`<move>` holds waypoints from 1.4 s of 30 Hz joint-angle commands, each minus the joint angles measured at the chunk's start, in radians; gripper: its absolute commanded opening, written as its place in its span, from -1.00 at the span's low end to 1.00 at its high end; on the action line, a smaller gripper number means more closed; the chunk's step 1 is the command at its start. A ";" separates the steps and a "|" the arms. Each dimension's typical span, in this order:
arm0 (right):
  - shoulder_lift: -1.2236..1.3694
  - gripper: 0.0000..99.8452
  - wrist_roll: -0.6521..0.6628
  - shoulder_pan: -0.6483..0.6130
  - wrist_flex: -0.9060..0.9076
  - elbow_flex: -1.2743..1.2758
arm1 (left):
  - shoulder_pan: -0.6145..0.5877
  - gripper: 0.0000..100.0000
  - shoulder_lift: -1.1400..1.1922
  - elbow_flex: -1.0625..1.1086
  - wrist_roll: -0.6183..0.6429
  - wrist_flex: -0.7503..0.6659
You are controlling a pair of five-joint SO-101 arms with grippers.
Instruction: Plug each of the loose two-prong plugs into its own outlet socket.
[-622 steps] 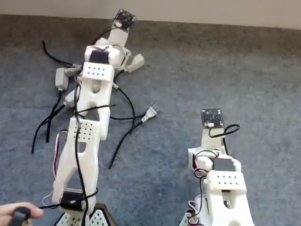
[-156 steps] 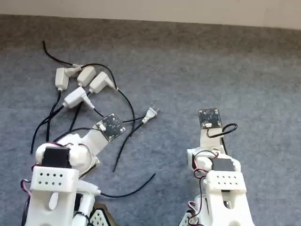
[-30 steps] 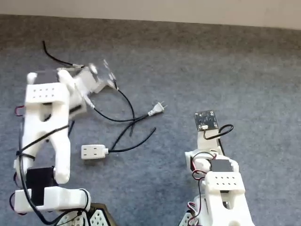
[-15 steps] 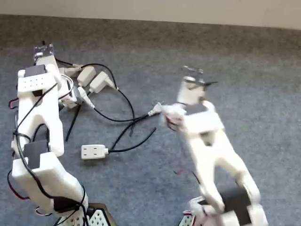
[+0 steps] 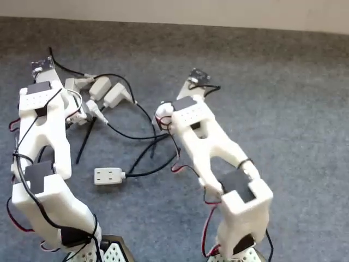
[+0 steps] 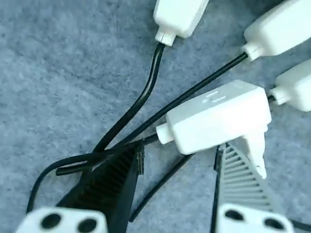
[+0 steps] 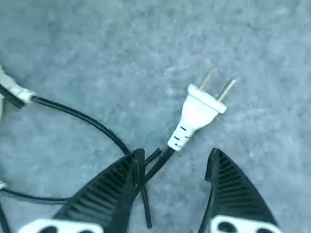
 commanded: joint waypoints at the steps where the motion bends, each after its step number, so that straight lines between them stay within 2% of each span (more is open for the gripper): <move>1: 0.056 -0.59 -0.015 0.005 -0.002 -0.087 | -0.007 -0.53 -0.012 0.007 0.003 -0.026; 7: 0.216 -0.60 -0.017 0.008 0.004 -0.163 | -0.007 -0.53 -0.010 0.010 0.003 -0.026; 13: 0.228 -0.89 -0.014 0.079 0.012 -0.174 | -0.007 -0.53 -0.010 0.012 0.005 -0.026; 15: 0.220 -0.90 0.017 0.101 0.071 -0.176 | -0.007 -0.53 -0.010 0.012 0.006 -0.026; 18: 0.216 -1.00 0.192 0.105 0.168 -0.186 | -0.005 -0.53 -0.010 0.012 0.006 -0.028; 22: 0.216 -0.99 0.439 0.104 0.220 -0.216 | -0.005 -0.53 -0.010 0.012 0.006 -0.028; 23: 0.216 -0.99 0.555 0.105 0.254 -0.231 | -0.005 -0.53 -0.010 0.012 0.006 -0.028; 26: 0.220 -0.99 1.062 0.096 0.383 -0.326 | 0.001 -0.53 -0.008 0.013 0.006 -0.028; 30: 0.222 -0.99 1.540 0.079 0.538 -0.351 | 0.004 -0.53 -0.007 0.013 0.006 -0.028; 37: 0.220 -0.99 1.857 0.134 0.547 -0.311 | 0.004 -0.52 0.018 0.005 0.003 -0.028; 42: 0.216 -0.99 1.852 0.116 0.453 -0.160 | 0.004 -0.52 0.056 0.001 0.002 -0.058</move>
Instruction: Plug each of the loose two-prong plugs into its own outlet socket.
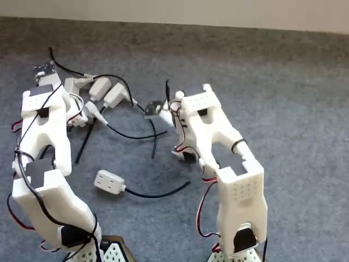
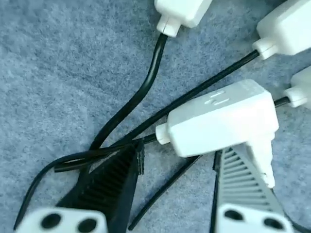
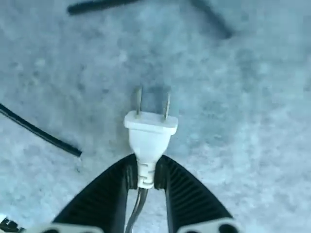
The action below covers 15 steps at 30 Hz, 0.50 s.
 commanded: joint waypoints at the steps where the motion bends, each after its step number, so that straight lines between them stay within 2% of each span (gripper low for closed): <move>1: -0.024 -0.99 -0.038 -0.002 -0.074 0.070 | 0.005 -0.52 -0.002 -0.015 0.000 -0.020; 4: -0.024 -0.89 -0.178 0.001 -0.168 0.105 | 0.005 -0.52 -0.025 -0.008 -0.064 -0.020; 8: -0.024 -0.65 -0.239 0.016 -0.234 0.113 | 0.007 -0.52 -0.033 -0.004 -0.080 -0.020; 11: -0.019 -0.76 -0.250 0.013 -0.239 0.113 | 0.007 -0.52 -0.033 -0.004 -0.080 -0.020; 13: -0.019 -0.98 -0.305 0.015 -0.257 0.113 | 0.007 -0.53 -0.033 -0.004 -0.081 -0.020; 15: -0.025 -0.97 -0.351 0.018 -0.277 0.113 | 0.007 -0.53 -0.036 -0.004 -0.087 -0.020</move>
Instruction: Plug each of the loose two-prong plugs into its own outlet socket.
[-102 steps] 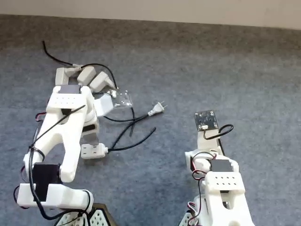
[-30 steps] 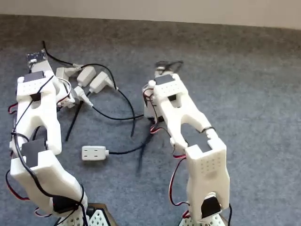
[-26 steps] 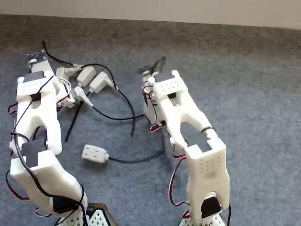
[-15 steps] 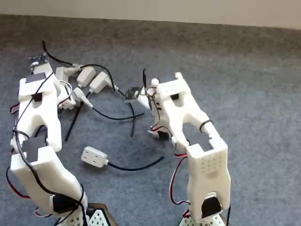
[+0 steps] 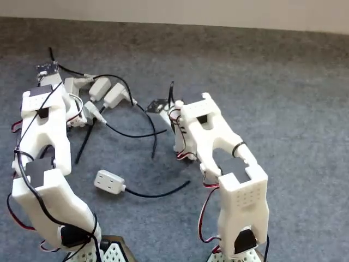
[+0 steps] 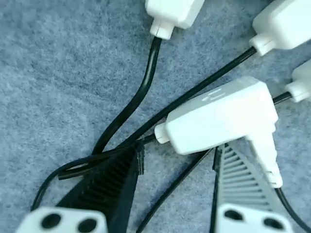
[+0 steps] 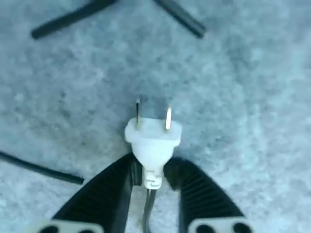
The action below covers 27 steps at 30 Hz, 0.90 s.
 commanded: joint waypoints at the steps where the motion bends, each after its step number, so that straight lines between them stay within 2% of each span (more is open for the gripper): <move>1: -0.007 -0.99 -0.075 0.021 -0.077 -0.004 | 0.012 -0.53 -0.048 -0.004 -0.043 -0.011; 6: -0.194 -0.98 -0.187 0.019 -0.082 -0.004 | 0.050 -0.53 -0.074 -0.050 -0.330 0.055; 10: -0.470 -0.98 -0.236 0.004 -0.096 0.077 | 0.053 -0.52 -0.165 -0.119 -0.399 0.141; 15: -0.849 -0.98 -0.239 -0.150 -0.269 0.475 | 0.105 -0.52 -0.369 -0.114 -0.416 0.181; 19: -1.093 -0.98 -0.270 -0.282 -0.421 0.835 | 0.170 -0.45 -0.555 0.053 -0.451 0.183; 21: -1.182 -0.98 -0.273 -0.341 -0.443 0.952 | 0.206 -0.40 -0.661 0.176 -0.474 0.137; 27: -1.244 -0.98 -0.321 -0.449 -0.415 0.966 | 0.252 -0.38 -1.040 0.584 -0.479 -0.061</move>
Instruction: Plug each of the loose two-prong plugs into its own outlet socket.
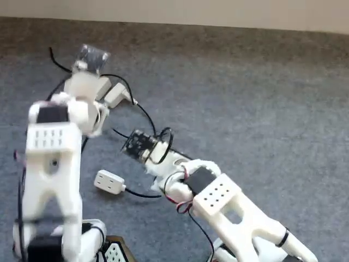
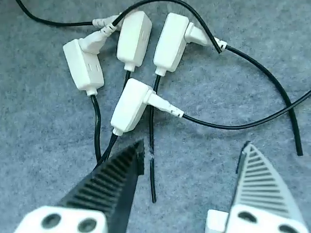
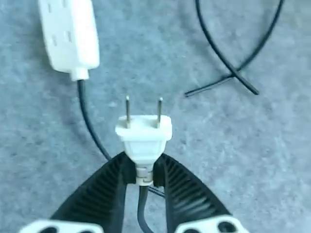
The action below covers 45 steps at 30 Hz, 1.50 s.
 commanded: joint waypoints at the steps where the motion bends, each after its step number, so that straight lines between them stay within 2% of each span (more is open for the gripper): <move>1: -0.047 -0.98 -0.026 -0.053 -0.007 0.002 | 0.047 -0.38 -0.321 0.286 -0.009 -0.109; 6: -0.047 -0.98 -0.115 -0.097 -0.056 0.015 | 0.150 -0.38 -0.582 0.507 -0.020 -0.104; 10: -0.047 -0.98 -0.210 -0.093 -0.171 0.084 | 0.220 -0.38 -0.737 0.595 0.043 -0.058; 17: -0.048 -0.98 -0.229 -0.091 -0.183 0.111 | 0.332 -0.38 -0.897 0.667 0.078 0.028; 23: -0.059 -0.98 -0.229 -0.059 -0.170 0.108 | 0.323 -0.38 -0.958 0.786 0.071 0.035; 31: -0.059 -0.98 -0.253 -0.042 0.114 -0.177 | 0.222 -0.38 -1.046 0.903 0.021 0.034; 45: -0.058 -0.98 -0.229 -0.038 0.170 -0.268 | 0.220 -0.38 -1.115 0.935 -0.005 0.043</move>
